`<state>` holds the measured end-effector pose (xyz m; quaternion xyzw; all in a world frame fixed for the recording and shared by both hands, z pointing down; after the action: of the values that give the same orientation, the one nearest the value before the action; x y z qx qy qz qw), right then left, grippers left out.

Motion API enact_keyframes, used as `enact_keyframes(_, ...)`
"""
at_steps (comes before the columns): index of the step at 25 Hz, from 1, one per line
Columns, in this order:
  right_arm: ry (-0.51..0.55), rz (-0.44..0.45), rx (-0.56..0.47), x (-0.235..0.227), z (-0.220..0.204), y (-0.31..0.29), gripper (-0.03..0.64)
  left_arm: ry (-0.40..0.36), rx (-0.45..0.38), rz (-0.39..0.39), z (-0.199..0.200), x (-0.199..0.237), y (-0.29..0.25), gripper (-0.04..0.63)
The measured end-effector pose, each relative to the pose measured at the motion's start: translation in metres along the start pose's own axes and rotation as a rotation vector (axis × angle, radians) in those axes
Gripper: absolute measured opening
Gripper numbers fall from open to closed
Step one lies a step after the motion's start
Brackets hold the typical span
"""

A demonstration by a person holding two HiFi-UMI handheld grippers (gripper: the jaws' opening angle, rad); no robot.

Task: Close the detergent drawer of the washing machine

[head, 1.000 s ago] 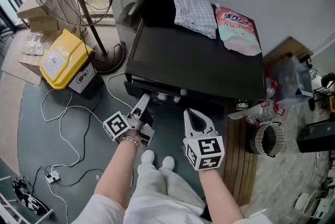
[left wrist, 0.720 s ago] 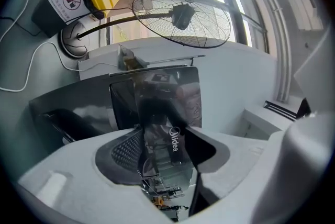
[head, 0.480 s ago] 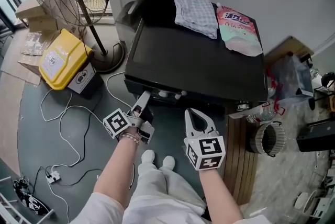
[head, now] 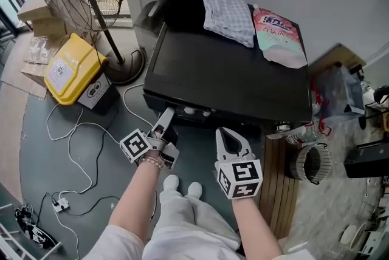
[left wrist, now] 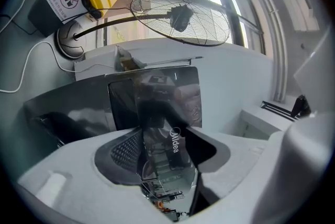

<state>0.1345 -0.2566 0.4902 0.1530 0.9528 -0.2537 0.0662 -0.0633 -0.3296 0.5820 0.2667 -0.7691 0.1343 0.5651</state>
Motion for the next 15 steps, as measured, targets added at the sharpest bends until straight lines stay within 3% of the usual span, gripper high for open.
enact_keyframes(11,0.007,0.001,0.0,-0.006,0.003,-0.005,0.0,0.0,-0.006,0.007,0.005,0.005,-0.014,0.258)
enact_keyframes(15,0.01,0.006,-0.009,-0.003,0.007,-0.005,0.0,-0.019,0.02,0.045,0.007,0.005,-0.013,0.258)
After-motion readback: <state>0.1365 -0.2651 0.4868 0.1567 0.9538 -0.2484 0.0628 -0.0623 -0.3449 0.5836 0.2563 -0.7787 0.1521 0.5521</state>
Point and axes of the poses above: the fingertips, and each gripper's own axes: y backward along the fingers, x to its left, z out of its top, the point moved 6 cm from there along y, backward along the fingers, and after that the axes turned 10 degrees about -y, right-handed, at the moved point
